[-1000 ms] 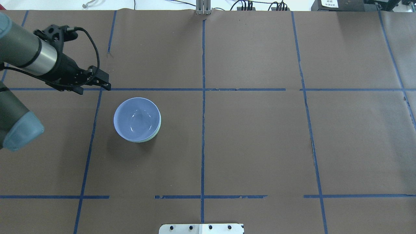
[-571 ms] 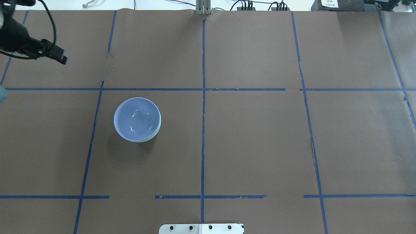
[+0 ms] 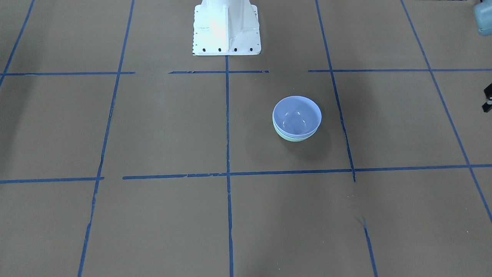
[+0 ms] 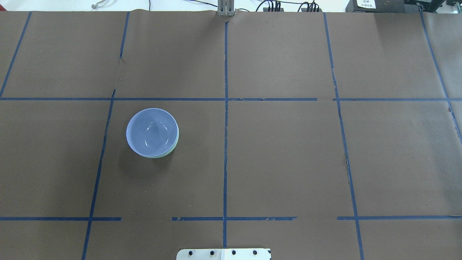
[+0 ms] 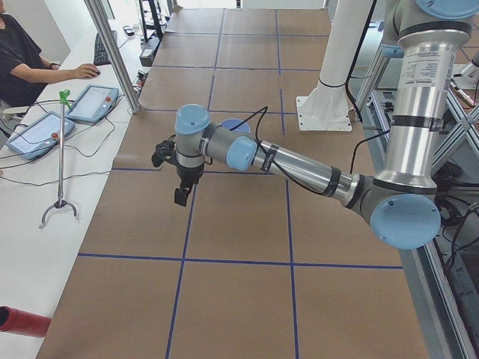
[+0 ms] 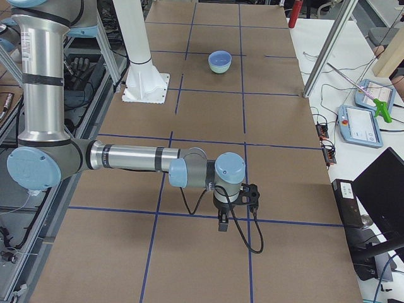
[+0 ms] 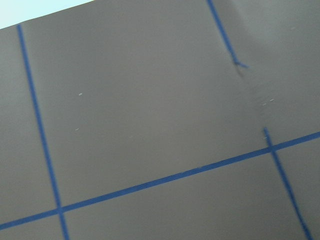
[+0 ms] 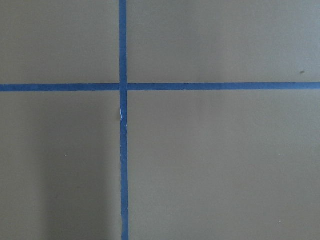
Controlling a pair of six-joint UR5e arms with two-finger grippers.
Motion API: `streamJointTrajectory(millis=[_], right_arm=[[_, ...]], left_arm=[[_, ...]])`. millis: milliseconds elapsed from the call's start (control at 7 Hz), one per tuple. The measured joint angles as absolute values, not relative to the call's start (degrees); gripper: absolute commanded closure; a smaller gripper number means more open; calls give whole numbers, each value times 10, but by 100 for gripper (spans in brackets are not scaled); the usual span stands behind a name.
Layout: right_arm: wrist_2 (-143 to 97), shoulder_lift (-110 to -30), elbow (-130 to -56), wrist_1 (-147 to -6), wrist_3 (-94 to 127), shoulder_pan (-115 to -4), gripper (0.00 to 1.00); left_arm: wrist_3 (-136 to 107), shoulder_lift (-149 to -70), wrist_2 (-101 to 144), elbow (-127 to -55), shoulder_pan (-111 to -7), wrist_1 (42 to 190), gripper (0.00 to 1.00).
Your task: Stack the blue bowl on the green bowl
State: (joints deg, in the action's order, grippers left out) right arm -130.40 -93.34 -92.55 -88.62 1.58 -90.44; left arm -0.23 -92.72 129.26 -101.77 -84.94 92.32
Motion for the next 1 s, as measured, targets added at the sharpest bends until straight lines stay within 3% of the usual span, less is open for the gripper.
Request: streamJointTrajectory(millis=[286,1000], right_arm=[[-1304,-933,-925,-886,16,-904,0],[-1304,-933,-925,-886,16,-904,0]], left_arm=[[56,-891,1300,-956,-900,922,0],[62,-852,1348,-932,-915,922,0]])
